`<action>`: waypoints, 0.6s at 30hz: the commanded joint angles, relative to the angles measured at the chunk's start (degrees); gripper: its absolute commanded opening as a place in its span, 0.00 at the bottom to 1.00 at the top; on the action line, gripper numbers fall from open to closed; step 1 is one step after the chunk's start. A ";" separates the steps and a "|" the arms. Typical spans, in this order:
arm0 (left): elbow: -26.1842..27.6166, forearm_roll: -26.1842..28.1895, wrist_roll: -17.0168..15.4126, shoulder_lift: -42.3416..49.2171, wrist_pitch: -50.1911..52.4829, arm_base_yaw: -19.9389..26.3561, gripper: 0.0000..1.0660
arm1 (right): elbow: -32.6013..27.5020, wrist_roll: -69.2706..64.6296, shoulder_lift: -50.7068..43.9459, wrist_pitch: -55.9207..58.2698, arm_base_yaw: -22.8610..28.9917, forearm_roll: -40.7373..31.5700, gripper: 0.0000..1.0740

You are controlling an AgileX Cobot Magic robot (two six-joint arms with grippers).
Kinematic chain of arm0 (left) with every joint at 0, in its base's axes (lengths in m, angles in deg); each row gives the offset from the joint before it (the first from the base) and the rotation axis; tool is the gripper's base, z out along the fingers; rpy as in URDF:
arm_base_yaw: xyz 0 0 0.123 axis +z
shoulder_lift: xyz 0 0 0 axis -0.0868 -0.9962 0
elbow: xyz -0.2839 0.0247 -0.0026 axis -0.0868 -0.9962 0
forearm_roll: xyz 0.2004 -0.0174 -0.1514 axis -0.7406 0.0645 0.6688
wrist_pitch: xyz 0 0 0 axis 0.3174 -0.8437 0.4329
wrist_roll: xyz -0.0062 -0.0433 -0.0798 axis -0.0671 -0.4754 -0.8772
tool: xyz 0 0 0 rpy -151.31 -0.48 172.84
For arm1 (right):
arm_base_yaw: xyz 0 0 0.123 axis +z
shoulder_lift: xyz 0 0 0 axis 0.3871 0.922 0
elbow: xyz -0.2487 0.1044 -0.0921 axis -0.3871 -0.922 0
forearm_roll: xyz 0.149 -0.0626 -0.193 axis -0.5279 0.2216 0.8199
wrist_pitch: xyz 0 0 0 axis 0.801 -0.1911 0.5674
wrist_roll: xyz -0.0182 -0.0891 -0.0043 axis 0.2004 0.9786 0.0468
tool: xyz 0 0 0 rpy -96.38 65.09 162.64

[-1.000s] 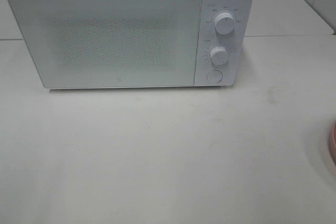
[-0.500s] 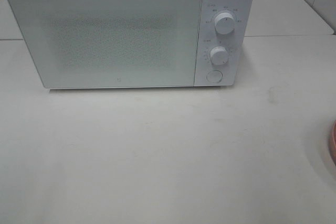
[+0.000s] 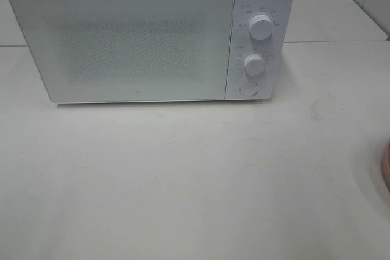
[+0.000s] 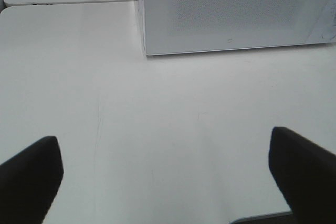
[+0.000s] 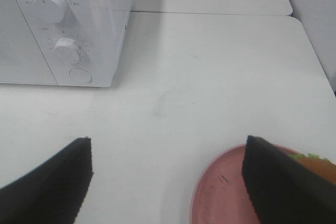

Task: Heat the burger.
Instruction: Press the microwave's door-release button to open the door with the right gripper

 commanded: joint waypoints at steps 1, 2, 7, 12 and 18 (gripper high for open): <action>-0.29 0.29 -0.06 1.32 0.06 0.17 0.94 | 0.29 -0.23 3.50 -4.87 -0.34 0.06 0.71; -0.29 0.29 -0.06 1.32 0.06 0.17 0.94 | 0.29 -0.23 3.50 -4.87 -0.34 0.06 0.71; -0.29 0.29 -0.06 1.32 0.06 0.17 0.94 | 0.29 -0.23 7.96 -9.34 -0.34 0.06 0.71; -0.29 0.29 -0.06 1.32 0.06 0.17 0.94 | 0.29 -0.23 13.06 -13.12 -0.34 -1.32 0.71; -0.29 0.29 -0.06 1.32 0.06 0.17 0.94 | 0.29 -0.23 17.19 -17.19 -0.34 -1.66 0.71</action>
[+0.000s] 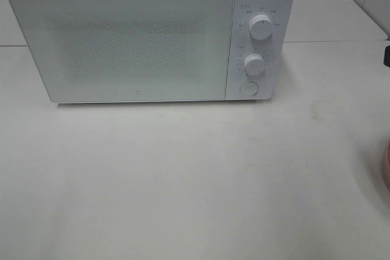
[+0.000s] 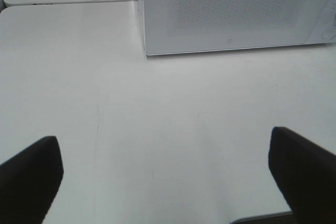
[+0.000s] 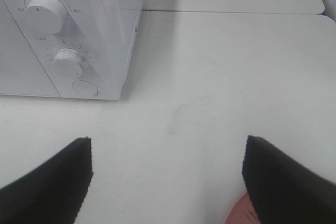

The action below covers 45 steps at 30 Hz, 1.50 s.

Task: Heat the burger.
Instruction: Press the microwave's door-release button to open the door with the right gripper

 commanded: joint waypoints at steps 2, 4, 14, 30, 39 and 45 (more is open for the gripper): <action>-0.29 0.29 -0.06 1.32 0.06 0.17 0.94 | 0.23 -0.23 2.35 -4.58 -0.34 0.00 0.71; -0.29 0.29 -0.06 1.32 0.06 0.17 0.94 | 0.11 -0.23 2.81 -5.84 -0.34 0.00 0.71; -0.29 0.29 -0.06 1.32 0.06 0.17 0.94 | -9.74 0.06 6.42 -29.51 -0.29 0.06 0.71; -0.29 0.29 -0.06 1.32 0.06 0.17 0.94 | -17.36 7.05 18.05 -57.01 1.43 -2.35 0.69; -0.29 0.29 -0.06 1.32 0.06 0.17 0.94 | -17.88 16.73 27.04 -64.29 12.38 -18.11 0.69; -0.29 0.29 -0.06 1.32 0.06 0.17 0.94 | -17.82 19.71 31.57 -69.90 19.31 -29.79 0.69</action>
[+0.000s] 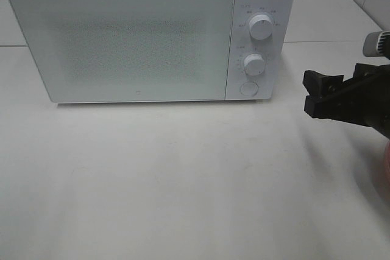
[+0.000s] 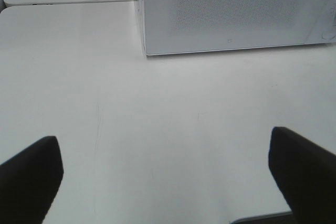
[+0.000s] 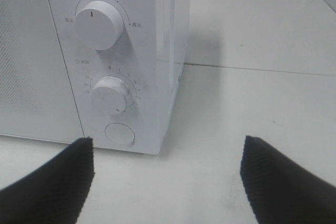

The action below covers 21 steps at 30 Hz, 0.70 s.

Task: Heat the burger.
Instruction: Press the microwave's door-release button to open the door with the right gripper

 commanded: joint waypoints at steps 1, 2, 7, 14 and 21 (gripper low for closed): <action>-0.29 0.29 -0.06 1.26 0.06 0.17 0.94 | 0.11 2.18 2.35 -4.18 3.78 -7.45 0.69; -0.29 0.29 -0.06 1.26 0.06 0.17 0.94 | 0.11 2.18 2.35 -4.18 3.78 -7.45 0.69; -0.29 0.29 -0.06 1.26 0.06 0.17 0.94 | 0.23 3.95 7.33 -11.75 11.92 -14.32 0.69; -0.29 0.29 -0.06 1.26 0.06 0.17 0.94 | 0.29 3.95 11.46 -16.96 17.70 -19.82 0.69; -0.29 0.29 -0.06 1.26 0.06 0.17 0.94 | 1.55 3.90 15.47 -19.88 22.98 -27.56 0.69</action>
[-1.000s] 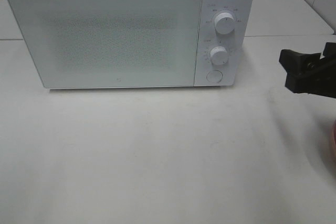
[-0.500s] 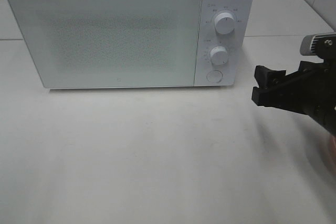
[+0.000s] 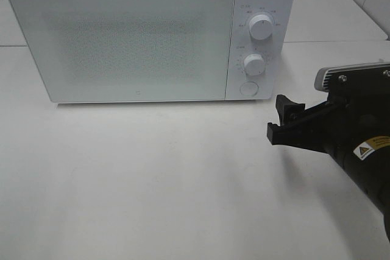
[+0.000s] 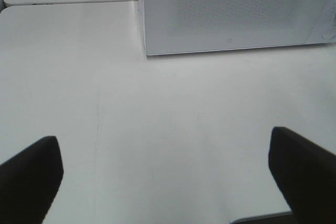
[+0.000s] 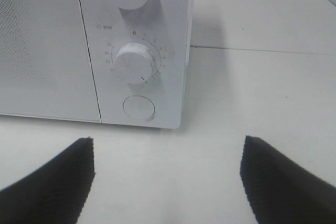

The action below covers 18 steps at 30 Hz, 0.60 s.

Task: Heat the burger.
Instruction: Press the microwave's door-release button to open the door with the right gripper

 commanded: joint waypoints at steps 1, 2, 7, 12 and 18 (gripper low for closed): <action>-0.29 0.29 -0.06 1.26 0.06 0.17 0.94 | 1.15 0.57 0.74 -3.15 1.38 -2.12 0.69; -0.29 0.29 -0.06 1.26 0.06 0.17 0.94 | 1.49 0.57 1.15 -3.21 1.89 -2.41 0.69; -0.29 0.29 -0.06 1.26 0.06 0.17 0.94 | 2.75 0.57 2.23 -3.32 2.58 -2.41 0.69; -0.29 0.29 -0.06 1.26 0.06 0.17 0.94 | 3.04 -0.17 2.35 -3.09 2.58 -2.29 0.69; -0.29 0.29 -0.06 1.26 0.06 0.17 0.94 | 3.15 -4.98 2.35 -3.09 2.58 -2.01 0.69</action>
